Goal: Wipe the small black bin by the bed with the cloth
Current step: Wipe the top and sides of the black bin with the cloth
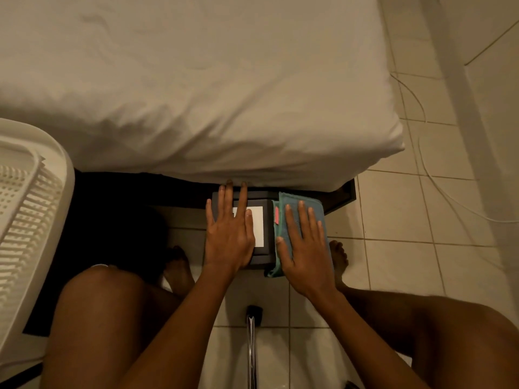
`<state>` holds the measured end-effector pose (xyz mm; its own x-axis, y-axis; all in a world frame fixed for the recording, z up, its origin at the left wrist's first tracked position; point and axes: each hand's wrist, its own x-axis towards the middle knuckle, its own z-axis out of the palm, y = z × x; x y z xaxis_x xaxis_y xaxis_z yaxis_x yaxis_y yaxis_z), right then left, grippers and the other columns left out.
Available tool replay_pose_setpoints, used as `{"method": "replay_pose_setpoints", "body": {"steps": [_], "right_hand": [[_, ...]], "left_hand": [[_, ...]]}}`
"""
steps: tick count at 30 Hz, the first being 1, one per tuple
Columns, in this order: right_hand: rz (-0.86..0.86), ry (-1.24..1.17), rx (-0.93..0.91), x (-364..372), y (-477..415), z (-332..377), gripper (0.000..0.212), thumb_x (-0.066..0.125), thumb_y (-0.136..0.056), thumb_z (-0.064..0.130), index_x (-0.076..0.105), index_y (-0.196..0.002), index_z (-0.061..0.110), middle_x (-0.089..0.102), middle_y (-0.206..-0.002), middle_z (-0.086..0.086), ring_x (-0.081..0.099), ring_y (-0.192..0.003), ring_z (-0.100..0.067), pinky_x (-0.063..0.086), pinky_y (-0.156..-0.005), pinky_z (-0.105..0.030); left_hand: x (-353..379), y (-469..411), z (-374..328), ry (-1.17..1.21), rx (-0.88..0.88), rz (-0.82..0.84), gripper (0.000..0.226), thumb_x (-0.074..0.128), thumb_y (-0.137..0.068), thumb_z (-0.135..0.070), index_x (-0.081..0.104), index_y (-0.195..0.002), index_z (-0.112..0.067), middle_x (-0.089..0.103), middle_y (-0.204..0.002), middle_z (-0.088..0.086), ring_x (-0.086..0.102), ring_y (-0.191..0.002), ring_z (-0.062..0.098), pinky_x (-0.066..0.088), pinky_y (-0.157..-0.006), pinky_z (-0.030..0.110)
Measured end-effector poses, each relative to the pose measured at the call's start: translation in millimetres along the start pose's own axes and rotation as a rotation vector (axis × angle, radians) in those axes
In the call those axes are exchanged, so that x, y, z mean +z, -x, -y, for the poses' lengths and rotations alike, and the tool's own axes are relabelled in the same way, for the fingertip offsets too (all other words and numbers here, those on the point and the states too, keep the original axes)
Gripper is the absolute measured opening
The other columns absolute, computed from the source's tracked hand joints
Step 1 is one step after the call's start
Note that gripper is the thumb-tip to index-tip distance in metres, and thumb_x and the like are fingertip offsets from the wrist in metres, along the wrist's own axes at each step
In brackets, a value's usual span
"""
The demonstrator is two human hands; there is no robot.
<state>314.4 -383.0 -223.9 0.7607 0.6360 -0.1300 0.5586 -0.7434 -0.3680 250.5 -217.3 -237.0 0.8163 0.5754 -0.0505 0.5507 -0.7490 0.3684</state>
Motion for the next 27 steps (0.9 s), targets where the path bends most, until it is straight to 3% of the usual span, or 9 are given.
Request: {"method": "replay_pose_setpoints", "body": {"steps": [7, 14, 27], "right_hand": [[-0.061, 0.053, 0.162, 2.7, -55.8, 12.5, 0.068, 0.017, -0.099, 0.054, 0.003, -0.159, 0.024, 0.003, -0.167, -0.009, 0.000, -0.154, -0.028, 0.007, -0.124, -0.051], [0.013, 0.011, -0.068, 3.9, -1.7, 12.3, 0.066, 0.020, -0.101, 0.054, -0.002, -0.158, 0.030, -0.011, -0.167, 0.000, -0.016, -0.153, -0.018, -0.006, -0.124, -0.044], [-0.031, -0.013, -0.024, 6.5, -33.6, 18.7, 0.059, 0.016, -0.103, 0.046, 0.004, -0.159, 0.030, -0.002, -0.168, 0.000, -0.010, -0.154, -0.017, -0.003, -0.125, -0.044]], "left_hand": [[-0.7, -6.8, 2.2, -0.030, -0.016, 0.021, 0.057, 0.015, -0.104, -0.038, 0.002, -0.157, -0.024, 0.002, -0.166, 0.009, 0.000, -0.153, 0.021, 0.007, -0.123, 0.051], [1.2, -5.3, 3.0, -0.011, 0.020, 0.017, 0.056, 0.019, -0.104, -0.036, 0.001, -0.157, -0.027, -0.001, -0.166, 0.005, -0.003, -0.153, 0.018, 0.007, -0.123, 0.049], [3.3, -9.5, 0.7, -0.047, 0.004, 0.010, 0.057, 0.014, -0.103, -0.038, 0.003, -0.157, -0.024, 0.004, -0.166, 0.009, 0.003, -0.153, 0.024, 0.008, -0.122, 0.052]]}}
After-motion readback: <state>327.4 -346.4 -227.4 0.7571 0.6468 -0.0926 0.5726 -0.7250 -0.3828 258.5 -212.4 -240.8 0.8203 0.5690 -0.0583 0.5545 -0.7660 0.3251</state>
